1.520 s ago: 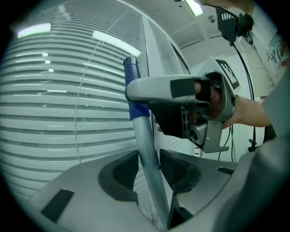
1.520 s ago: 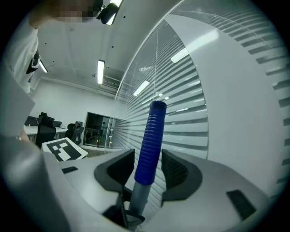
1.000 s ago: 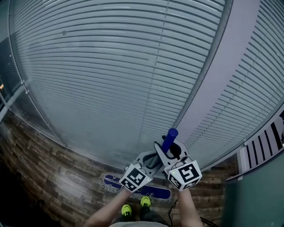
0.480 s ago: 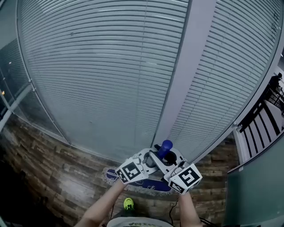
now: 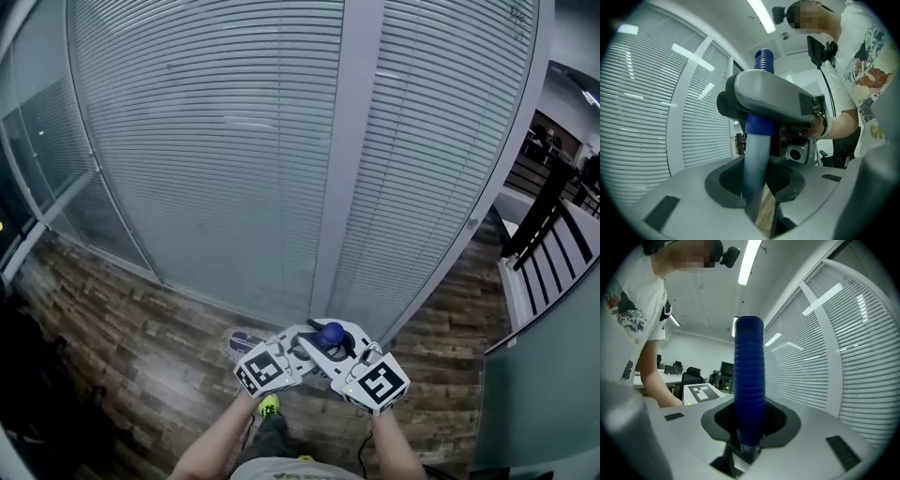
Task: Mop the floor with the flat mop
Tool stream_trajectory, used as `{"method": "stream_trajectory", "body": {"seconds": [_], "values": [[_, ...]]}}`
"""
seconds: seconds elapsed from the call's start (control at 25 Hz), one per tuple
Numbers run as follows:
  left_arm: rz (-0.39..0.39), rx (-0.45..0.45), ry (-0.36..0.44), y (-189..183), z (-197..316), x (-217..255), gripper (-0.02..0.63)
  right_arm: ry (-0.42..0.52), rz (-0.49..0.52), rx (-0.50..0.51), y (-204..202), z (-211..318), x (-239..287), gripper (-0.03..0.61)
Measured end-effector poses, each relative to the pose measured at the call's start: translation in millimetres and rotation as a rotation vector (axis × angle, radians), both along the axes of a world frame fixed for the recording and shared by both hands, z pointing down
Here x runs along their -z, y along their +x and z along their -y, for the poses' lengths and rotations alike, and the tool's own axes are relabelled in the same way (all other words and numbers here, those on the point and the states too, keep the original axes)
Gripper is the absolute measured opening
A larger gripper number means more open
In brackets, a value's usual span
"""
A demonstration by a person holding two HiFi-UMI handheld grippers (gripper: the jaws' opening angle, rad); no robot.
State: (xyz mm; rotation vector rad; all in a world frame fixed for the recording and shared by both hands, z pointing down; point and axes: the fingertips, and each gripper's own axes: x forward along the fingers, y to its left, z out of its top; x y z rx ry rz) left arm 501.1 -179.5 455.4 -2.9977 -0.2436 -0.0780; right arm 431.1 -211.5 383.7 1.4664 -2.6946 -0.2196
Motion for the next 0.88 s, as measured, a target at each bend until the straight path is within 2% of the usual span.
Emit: {"method": "stream_trajectory", "body": {"seconds": [0.2,0.4,0.56,0.88], "values": [[0.040,0.042,-0.045,-24.8,-64.2,-19.1,0.097,0.050,-0.103,0.068,-32.0,-68.4,-19.1,0.106],[0.091,0.026,-0.046,-45.4,-119.1,-40.8,0.121,0.108,-0.101,0.049,-54.4,-126.1,-36.5,0.106],[0.169,0.007,-0.068,-65.0,-153.5,-55.2,0.121,0.077,-0.158,0.066,-75.7,-163.4,-55.5,0.106],[0.276,0.006,-0.089,-140.0,-244.3,-91.2,0.144,-0.003,-0.166,0.147,-157.6,-259.1,-95.3,0.121]]}}
